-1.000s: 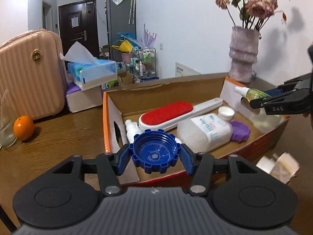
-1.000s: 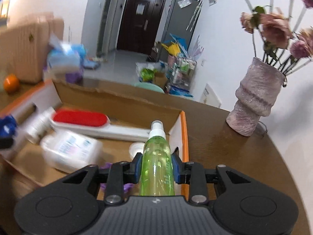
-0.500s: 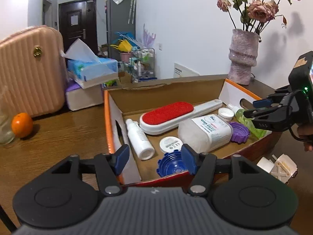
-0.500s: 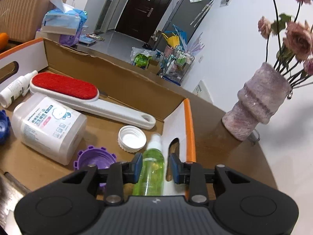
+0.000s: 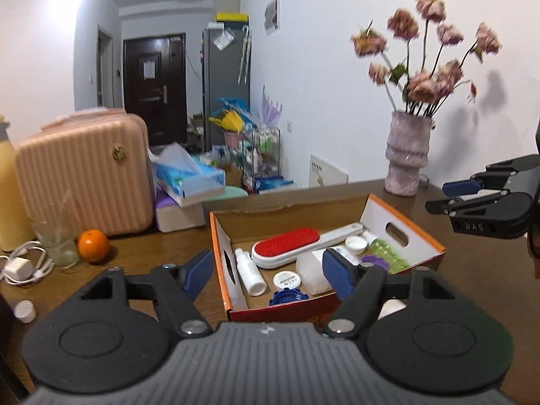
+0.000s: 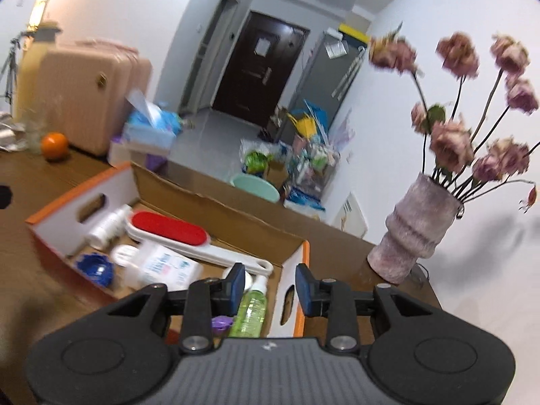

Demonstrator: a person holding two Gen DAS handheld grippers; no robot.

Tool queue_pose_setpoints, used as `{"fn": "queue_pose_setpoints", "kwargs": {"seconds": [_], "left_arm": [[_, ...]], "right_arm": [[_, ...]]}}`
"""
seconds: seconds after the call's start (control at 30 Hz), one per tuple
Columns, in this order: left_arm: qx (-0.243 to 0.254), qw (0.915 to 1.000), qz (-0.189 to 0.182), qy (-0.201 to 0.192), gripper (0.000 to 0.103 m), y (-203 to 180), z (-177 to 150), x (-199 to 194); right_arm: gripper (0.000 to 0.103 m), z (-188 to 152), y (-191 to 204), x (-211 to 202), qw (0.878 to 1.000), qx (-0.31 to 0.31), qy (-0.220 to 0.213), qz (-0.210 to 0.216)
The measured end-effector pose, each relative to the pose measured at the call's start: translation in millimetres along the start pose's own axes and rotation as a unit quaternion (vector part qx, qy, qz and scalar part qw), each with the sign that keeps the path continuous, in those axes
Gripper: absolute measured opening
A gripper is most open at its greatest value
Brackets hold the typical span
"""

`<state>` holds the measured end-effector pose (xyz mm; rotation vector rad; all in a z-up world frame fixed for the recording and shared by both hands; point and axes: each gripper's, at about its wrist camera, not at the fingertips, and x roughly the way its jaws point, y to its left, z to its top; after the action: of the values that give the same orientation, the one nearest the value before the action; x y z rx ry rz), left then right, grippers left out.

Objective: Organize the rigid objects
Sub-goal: 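Withdraw both grippers from the box toward the tape roll and plug adapter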

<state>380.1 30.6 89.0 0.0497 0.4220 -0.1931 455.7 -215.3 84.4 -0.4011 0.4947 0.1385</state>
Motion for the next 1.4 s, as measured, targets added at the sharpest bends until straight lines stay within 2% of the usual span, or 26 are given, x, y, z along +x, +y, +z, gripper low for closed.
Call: {"fn": "queue_pose_setpoints", "kwargs": {"seconds": [0.13, 0.3, 0.33, 0.37, 0.43, 0.47, 0.53, 0.57, 0.63, 0.83, 1.13, 1.3, 1.4], "left_arm": [[-0.006, 0.9992, 0.024, -0.030, 0.077, -14, -7, -39], [-0.031, 0.9968, 0.039, -0.063, 0.085, -33, -27, -78], [-0.034, 0.9962, 0.042, -0.068, 0.087, -38, -31, -85], [-0.037, 0.9955, 0.046, -0.074, 0.091, -44, -36, -92], [-0.039, 0.9936, 0.055, -0.090, 0.101, -55, -44, -105], [-0.038, 0.9922, 0.063, -0.101, 0.103, -63, -51, -113], [-0.026, 0.9902, 0.079, -0.112, 0.103, -76, -62, -126], [-0.019, 0.9894, 0.084, -0.117, 0.103, -81, -67, -132], [-0.016, 0.9887, 0.085, -0.122, 0.103, -90, -79, -143], [-0.039, 0.9901, 0.071, -0.115, 0.103, -97, -98, -167], [-0.048, 0.9887, 0.064, -0.126, 0.103, -99, -103, -188], [-0.060, 0.9910, 0.055, -0.106, 0.103, -103, -123, -195], [-0.075, 0.9939, 0.035, -0.073, 0.103, -109, -143, -196]], "right_arm": [[0.048, -5, 1, -41, 0.999, 0.019, -0.026, 0.022], [0.051, -36, 2, -91, 0.993, 0.070, -0.068, 0.069], [0.057, -45, 3, -103, 0.990, 0.086, -0.079, 0.075], [0.066, -52, 2, -112, 0.988, 0.100, -0.088, 0.076], [0.073, -68, 2, -129, 0.983, 0.129, -0.109, 0.073], [0.073, -75, 3, -136, 0.980, 0.141, -0.117, 0.073], [0.075, -90, 5, -150, 0.976, 0.160, -0.127, 0.079], [0.081, -97, 6, -156, 0.974, 0.168, -0.133, 0.079], [0.087, -113, 11, -169, 0.972, 0.171, -0.145, 0.072], [0.087, -144, 21, -192, 0.968, 0.181, -0.159, 0.071], [0.088, -158, 28, -219, 0.965, 0.190, -0.169, 0.071], [0.088, -178, 35, -226, 0.966, 0.199, -0.148, 0.070], [0.089, -197, 39, -233, 0.966, 0.207, -0.137, 0.071]]}}
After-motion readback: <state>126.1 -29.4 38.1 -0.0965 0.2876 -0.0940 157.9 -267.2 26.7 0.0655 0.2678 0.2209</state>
